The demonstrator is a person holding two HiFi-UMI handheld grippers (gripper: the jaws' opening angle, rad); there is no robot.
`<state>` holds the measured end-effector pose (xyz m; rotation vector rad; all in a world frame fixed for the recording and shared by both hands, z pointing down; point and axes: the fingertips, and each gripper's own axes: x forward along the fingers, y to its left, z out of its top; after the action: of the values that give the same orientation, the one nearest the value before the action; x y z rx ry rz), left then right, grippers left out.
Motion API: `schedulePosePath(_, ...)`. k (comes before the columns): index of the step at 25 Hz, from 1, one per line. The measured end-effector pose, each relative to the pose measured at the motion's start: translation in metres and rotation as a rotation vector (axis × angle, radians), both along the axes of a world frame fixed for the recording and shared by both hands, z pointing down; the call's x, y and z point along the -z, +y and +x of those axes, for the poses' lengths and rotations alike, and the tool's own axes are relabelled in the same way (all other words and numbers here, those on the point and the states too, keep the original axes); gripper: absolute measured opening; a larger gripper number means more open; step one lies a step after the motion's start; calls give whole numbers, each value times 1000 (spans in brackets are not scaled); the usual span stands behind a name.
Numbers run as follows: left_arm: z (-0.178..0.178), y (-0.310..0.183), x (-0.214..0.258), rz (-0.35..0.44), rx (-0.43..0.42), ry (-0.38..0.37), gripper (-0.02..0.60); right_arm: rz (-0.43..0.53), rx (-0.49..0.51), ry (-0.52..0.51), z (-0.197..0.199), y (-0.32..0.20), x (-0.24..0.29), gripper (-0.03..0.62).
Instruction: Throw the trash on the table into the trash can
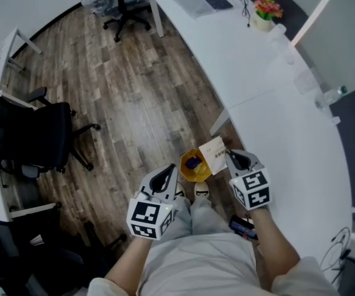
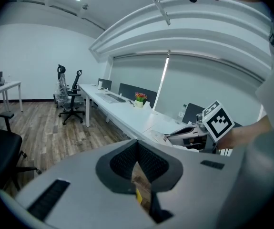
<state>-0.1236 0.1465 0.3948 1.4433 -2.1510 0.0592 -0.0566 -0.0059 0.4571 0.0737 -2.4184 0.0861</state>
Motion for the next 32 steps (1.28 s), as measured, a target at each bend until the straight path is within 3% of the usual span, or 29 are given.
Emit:
schedulePosePath(15, -20, -19, -93, -20, 27, 68, 0, -8, 88, 167, 4, 1, -124, 37)
schedulePosePath(20, -16, -19, -142, -60, 21, 97, 0, -22, 50, 185, 4, 1, -184, 37)
schedulePosePath(32, -12, -6, -256, -103, 57, 157, 0, -23, 85, 263, -4, 21, -333, 37)
